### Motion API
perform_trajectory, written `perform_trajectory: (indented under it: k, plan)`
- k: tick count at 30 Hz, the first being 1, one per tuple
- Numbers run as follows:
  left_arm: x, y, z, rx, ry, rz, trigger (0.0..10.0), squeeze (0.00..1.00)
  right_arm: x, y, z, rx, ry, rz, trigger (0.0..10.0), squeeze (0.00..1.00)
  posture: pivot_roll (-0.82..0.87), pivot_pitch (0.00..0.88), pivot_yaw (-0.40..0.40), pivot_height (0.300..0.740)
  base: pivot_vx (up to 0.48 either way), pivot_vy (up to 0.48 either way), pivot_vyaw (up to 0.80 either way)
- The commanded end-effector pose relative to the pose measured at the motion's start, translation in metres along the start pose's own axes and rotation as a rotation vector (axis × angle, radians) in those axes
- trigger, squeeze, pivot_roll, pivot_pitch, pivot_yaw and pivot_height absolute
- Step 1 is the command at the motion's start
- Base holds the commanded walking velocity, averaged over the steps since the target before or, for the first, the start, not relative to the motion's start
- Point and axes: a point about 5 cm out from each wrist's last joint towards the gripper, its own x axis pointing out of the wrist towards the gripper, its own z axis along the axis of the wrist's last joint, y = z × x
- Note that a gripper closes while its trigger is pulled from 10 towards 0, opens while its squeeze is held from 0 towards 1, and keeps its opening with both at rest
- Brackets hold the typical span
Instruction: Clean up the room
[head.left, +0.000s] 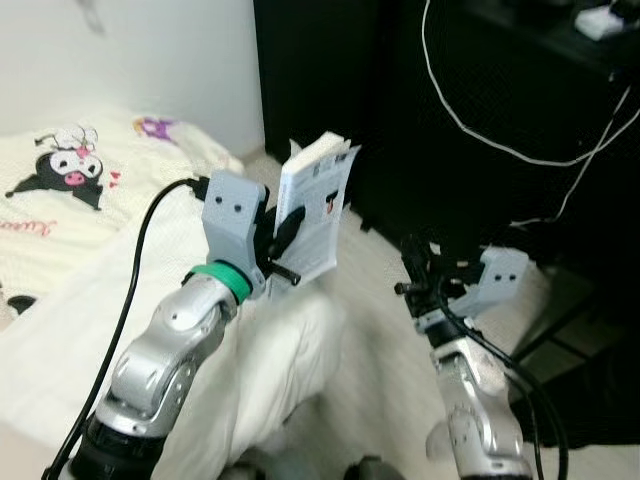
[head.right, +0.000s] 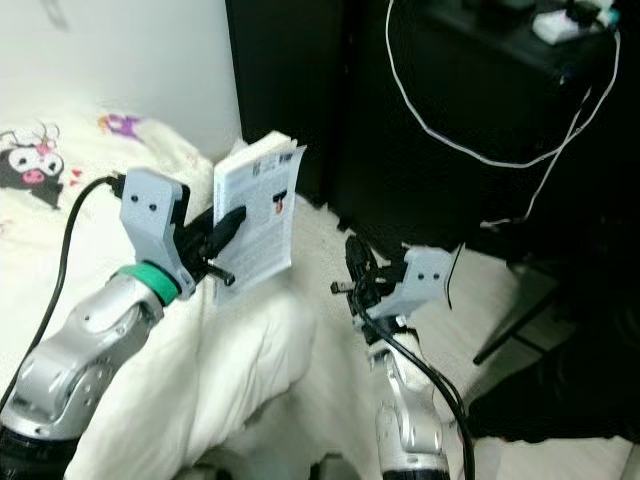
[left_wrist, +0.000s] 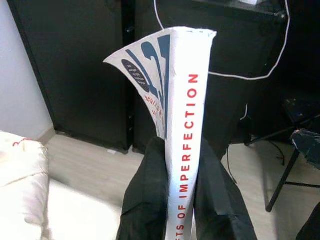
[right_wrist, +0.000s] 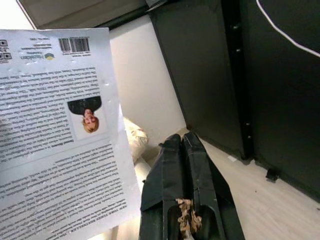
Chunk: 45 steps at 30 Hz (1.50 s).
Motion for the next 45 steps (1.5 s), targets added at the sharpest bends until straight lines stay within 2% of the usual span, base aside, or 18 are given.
perform_trajectory:
  k: [1, 10, 45]
  plan:
    - [-0.0001, 0.0002, 0.0004, 0.003, -0.006, -0.001, 10.0, 0.0, -0.0031, -0.0056, -0.0045, -0.012, 0.025, -0.039, 10.0, 0.0, 0.07, 0.101, 0.001, 0.726, 0.0, 0.0, 0.0]
    - [0.0007, -0.0008, -0.0012, 0.003, -0.002, -0.005, 10.0, 0.0, -0.0031, -0.0064, -0.0055, -0.015, 0.021, -0.051, 10.0, 0.0, 0.07, 0.101, 0.001, 0.726, 0.0, 0.0, 0.0]
    - [0.0021, 0.0022, -0.0002, 0.01, -0.007, 0.018, 10.0, 0.0, -0.0027, -0.0059, -0.0073, 0.002, 0.018, -0.056, 10.0, 0.0, 0.07, 0.104, 0.006, 0.726, -0.319, 0.0, 0.0]
